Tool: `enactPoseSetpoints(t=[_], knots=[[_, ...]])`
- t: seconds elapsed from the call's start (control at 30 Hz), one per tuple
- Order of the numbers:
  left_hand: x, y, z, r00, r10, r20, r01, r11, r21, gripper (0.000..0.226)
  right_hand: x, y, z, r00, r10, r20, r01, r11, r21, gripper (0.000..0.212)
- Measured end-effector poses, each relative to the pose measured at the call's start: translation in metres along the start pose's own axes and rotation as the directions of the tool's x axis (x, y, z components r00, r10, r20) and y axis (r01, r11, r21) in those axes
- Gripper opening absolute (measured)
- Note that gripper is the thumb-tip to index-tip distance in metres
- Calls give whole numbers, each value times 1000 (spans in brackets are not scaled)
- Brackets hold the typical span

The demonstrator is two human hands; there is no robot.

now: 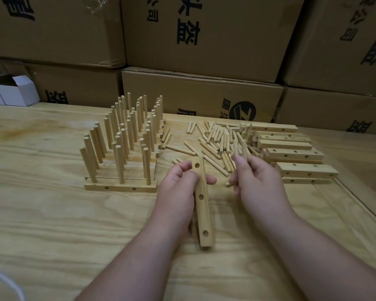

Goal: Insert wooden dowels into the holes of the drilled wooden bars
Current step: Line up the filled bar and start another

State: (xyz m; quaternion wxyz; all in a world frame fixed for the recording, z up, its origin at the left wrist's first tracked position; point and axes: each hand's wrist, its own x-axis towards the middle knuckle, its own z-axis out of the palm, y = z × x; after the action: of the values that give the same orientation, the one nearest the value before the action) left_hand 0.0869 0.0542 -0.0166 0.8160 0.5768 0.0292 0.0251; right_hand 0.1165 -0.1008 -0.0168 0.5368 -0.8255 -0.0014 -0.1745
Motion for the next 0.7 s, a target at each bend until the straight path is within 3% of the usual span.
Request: enactPoseSetpoints(t=[0.13, 0.3, 0.47, 0.6, 0.7], knots=[[1, -3, 0, 999, 9, 48, -15, 994, 108, 32, -27, 11, -14, 993, 76, 92, -83, 993, 81, 27], [4, -8, -3, 996, 43, 80, -52, 993, 110, 27, -18, 8, -20, 948, 117, 296, -187, 958, 219, 20], [3, -9, -4, 995, 76, 62, -83, 990, 117, 43, -1, 6, -19, 950, 123, 287, -223, 909, 351, 19], [2, -8, -1, 992, 123, -6, -123, 991, 57, 26, 0, 10, -15, 946, 119, 301, -237, 890, 391, 9], [2, -6, -1, 991, 128, -41, -124, 989, 86, 4, -1, 11, -13, 947, 112, 301, -228, 893, 388, 16]])
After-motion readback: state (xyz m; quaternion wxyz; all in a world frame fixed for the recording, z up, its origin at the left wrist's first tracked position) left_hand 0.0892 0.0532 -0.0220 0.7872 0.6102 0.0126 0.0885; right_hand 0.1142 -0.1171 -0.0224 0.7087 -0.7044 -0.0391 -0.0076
